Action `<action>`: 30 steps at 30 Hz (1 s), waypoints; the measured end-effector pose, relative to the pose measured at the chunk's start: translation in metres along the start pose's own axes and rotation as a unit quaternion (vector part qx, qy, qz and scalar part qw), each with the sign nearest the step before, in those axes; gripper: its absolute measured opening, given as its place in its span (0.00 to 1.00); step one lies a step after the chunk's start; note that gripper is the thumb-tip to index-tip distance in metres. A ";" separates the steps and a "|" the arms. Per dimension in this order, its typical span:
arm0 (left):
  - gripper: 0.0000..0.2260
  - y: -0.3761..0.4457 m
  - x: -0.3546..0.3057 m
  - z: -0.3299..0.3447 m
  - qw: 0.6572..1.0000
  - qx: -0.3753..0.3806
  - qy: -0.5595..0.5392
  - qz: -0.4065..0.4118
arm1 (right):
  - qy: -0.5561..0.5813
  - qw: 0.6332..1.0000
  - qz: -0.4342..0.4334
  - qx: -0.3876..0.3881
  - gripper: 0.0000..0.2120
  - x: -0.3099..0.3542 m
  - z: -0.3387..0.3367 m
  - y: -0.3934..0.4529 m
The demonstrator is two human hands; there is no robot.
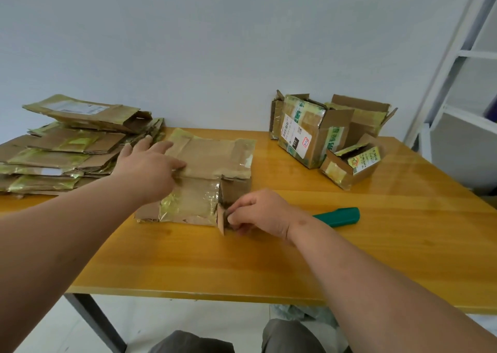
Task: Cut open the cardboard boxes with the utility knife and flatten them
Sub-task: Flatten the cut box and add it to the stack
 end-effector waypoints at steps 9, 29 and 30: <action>0.33 0.004 -0.002 0.033 0.996 0.063 -0.054 0.023 | -0.059 0.987 0.062 -0.138 0.19 -0.021 -0.021 0.012; 0.29 0.017 -0.001 0.045 0.997 0.055 -0.029 0.045 | 0.167 0.969 0.038 -0.179 0.12 -0.024 -0.024 0.029; 0.28 0.017 -0.002 0.046 0.997 0.054 -0.022 0.043 | 0.147 0.969 0.035 -0.197 0.11 -0.022 -0.028 0.028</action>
Point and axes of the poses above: each hand's wrist, its own y-axis towards the middle knuckle, its own z-axis out of the palm, x = y × z, the point moved 8 cm from there along y, towards the middle knuckle, and after that the axes turned 7 degrees about -y, right-handed, at the moved point
